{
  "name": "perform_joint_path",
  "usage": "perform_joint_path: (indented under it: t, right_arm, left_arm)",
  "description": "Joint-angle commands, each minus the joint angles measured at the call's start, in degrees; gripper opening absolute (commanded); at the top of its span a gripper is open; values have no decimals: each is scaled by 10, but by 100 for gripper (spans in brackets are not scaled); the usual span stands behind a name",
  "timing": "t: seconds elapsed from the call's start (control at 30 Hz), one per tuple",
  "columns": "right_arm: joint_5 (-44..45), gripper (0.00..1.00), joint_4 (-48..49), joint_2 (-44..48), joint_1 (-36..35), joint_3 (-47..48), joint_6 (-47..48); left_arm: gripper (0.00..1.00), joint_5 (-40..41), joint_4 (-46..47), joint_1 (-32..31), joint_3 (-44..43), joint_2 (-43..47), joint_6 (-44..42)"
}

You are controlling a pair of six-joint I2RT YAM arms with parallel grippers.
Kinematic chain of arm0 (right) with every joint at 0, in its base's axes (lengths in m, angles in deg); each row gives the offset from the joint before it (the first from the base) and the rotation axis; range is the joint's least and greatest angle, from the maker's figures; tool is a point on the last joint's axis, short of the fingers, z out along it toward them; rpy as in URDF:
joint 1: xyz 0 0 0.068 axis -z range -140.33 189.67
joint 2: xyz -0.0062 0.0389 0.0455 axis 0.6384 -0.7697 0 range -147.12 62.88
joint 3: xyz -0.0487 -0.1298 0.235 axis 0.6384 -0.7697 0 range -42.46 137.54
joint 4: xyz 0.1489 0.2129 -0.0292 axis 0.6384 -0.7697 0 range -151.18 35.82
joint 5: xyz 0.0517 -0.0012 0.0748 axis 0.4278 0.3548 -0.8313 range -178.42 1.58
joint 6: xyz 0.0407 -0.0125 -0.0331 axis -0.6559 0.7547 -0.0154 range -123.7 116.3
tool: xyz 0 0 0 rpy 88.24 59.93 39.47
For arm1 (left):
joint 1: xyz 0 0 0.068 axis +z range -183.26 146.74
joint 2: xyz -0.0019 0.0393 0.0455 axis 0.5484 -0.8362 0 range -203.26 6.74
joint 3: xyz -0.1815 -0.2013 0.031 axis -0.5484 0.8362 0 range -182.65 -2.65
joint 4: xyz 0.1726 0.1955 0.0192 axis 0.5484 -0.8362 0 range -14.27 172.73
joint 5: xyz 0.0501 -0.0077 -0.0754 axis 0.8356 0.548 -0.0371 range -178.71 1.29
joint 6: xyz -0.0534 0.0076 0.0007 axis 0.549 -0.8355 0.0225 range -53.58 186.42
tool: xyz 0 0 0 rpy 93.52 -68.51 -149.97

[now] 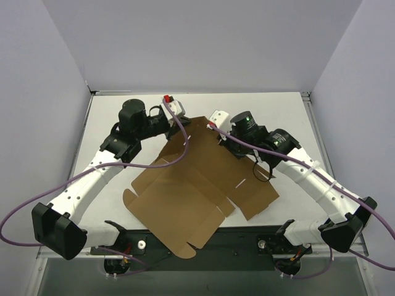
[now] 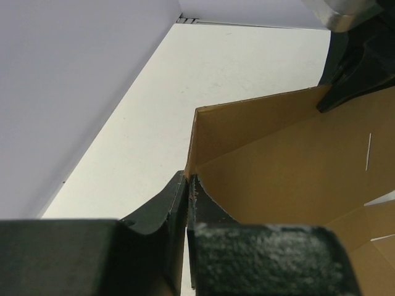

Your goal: Fold the paper box

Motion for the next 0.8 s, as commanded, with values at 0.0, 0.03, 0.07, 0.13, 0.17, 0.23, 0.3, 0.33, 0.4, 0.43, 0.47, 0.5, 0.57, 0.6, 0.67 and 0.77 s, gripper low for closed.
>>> perform_joint_path:
  t: [0.0, 0.03, 0.07, 0.13, 0.17, 0.23, 0.3, 0.33, 0.4, 0.43, 0.47, 0.5, 0.57, 0.6, 0.67, 0.77]
  right_arm:
    - [70, 11, 18, -12, 16, 20, -27]
    - [86, 19, 21, -9, 23, 21, -48]
    - [88, 31, 27, -6, 43, 21, -57]
    - [87, 46, 35, 11, 61, 15, -91]
    - [87, 58, 41, 18, 69, 13, -100]
    - [101, 66, 53, 45, 85, -1, -152]
    - [103, 70, 68, 75, 93, -9, -196]
    - [105, 70, 70, 85, 93, -13, -231]
    - [114, 70, 80, 114, 94, -22, -336]
    - [112, 70, 94, 125, 93, -41, -375]
    - [103, 70, 105, 136, 92, -52, -431]
    - [100, 70, 116, 155, 92, -67, -468]
    - [84, 75, 151, 169, 92, -104, -570]
    - [68, 75, 169, 175, 94, -115, -593]
    - [33, 75, 213, 173, 94, -142, -650]
    - [-41, 74, 296, 166, 94, -190, -763]
  left_arm:
    - [0, 7, 59, -9, -3, 20, 9]
    - [0, 17, 64, -14, 8, 34, 7]
    - [0, 33, 79, -15, 39, 43, 3]
    - [0, 52, 91, -19, 69, 71, -5]
    - [0, 67, 104, -22, 101, 81, -9]
    - [0, 83, 115, -26, 128, 110, -13]
    - [0, 105, 124, -31, 153, 129, -14]
    - [0, 112, 126, -32, 159, 133, -15]
    - [0, 133, 130, -41, 178, 146, -16]
    - [0, 137, 138, -44, 184, 150, -18]
    - [0, 145, 143, -46, 191, 153, -19]
    - [0, 149, 145, -52, 199, 158, -20]
    - [0, 164, 149, -57, 206, 161, -24]
    - [0, 169, 152, -65, 209, 166, -27]
    - [0, 181, 157, -73, 218, 169, -32]
    - [0, 200, 158, -87, 227, 172, -39]
